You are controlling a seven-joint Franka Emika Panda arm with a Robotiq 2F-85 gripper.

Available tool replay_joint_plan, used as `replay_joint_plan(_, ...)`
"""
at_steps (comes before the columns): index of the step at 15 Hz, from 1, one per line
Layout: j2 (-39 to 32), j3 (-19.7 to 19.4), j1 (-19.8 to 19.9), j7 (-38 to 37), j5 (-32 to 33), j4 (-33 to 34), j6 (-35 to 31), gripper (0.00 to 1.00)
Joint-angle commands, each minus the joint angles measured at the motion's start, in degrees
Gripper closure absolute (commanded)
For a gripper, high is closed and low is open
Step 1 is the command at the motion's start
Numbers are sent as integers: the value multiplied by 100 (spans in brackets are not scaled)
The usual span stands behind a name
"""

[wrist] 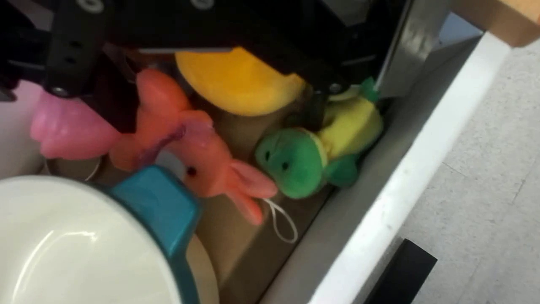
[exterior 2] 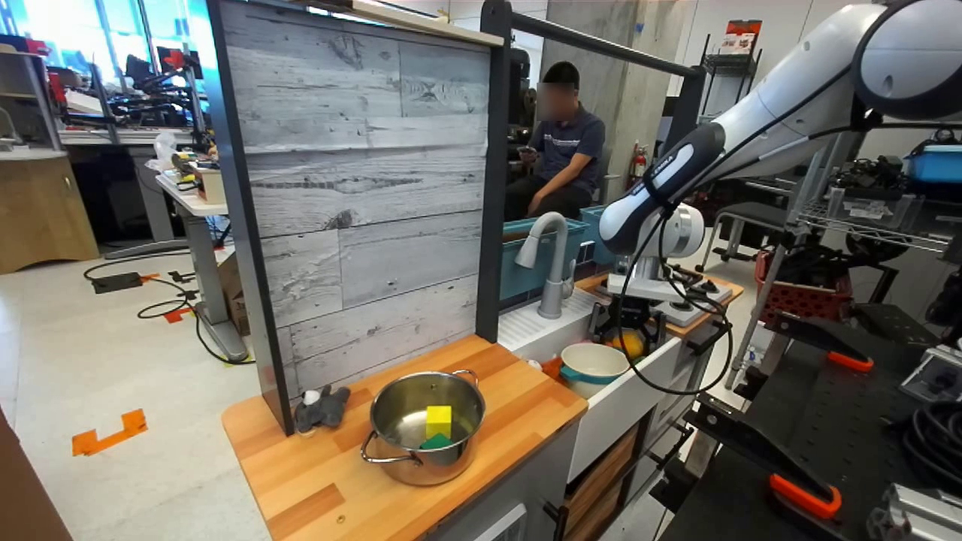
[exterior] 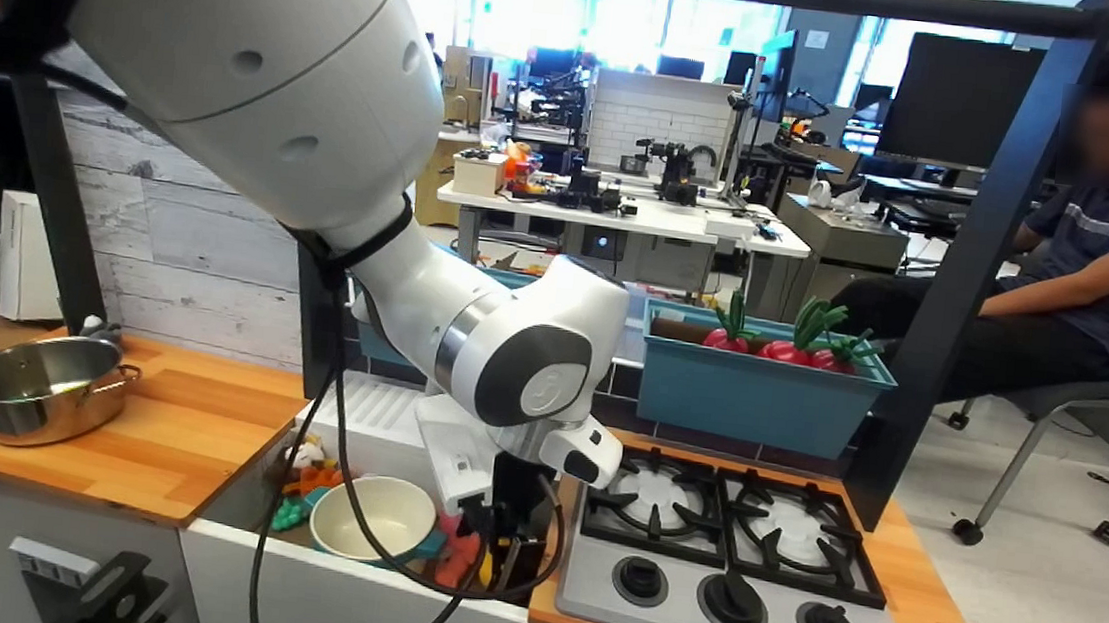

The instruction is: Pick up the yellow plush toy from the sink and put it inside the silver pot on the left side of the counter

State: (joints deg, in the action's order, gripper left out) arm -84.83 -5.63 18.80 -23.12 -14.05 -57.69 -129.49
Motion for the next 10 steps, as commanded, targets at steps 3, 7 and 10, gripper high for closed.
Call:
replay_joint_plan(3,-183,-235,-215,-192,28,-93,-1332,25)
replay_joint_plan(7,-421,-469,-384,-461,73,109,-1573,48)
replay_joint_plan(10,-379,-550,-476,-430,132,-43,-1787,72)
